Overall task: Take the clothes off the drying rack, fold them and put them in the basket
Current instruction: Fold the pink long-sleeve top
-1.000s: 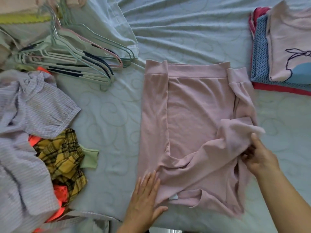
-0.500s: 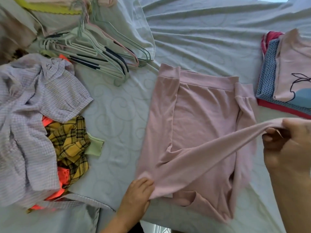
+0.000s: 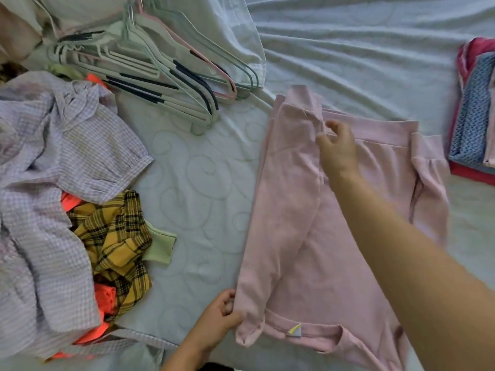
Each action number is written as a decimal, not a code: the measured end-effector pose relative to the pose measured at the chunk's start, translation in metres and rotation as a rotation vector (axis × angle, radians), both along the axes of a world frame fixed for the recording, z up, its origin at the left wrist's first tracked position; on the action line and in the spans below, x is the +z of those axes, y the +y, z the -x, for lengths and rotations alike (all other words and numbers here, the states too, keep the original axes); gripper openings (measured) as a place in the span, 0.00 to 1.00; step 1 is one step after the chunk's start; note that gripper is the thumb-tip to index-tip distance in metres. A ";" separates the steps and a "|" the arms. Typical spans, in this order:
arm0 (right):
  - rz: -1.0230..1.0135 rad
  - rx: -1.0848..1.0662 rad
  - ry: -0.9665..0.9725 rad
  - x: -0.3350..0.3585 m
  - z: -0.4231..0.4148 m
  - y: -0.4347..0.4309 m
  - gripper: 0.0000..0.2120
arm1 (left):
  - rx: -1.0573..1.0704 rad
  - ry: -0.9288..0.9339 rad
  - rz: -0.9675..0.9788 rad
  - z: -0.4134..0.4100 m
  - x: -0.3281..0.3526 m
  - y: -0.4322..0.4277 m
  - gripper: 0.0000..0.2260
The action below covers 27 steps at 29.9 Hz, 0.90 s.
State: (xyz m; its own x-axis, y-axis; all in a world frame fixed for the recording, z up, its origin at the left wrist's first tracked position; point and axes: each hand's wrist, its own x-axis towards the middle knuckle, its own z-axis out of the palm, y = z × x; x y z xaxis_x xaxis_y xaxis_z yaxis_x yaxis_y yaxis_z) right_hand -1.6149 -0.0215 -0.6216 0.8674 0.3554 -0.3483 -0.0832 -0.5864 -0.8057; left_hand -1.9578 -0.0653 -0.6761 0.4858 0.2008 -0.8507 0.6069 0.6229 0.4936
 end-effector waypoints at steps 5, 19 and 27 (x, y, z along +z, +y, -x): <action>0.114 -0.177 0.254 -0.044 0.056 -0.089 0.13 | -0.018 0.049 -0.033 -0.009 0.004 -0.003 0.28; 0.207 -0.013 0.174 -0.049 0.104 -0.118 0.06 | 0.215 0.206 -0.042 0.020 0.024 -0.040 0.24; 0.006 0.603 0.267 -0.041 0.184 -0.140 0.12 | 0.370 0.452 -0.115 0.016 0.035 -0.065 0.16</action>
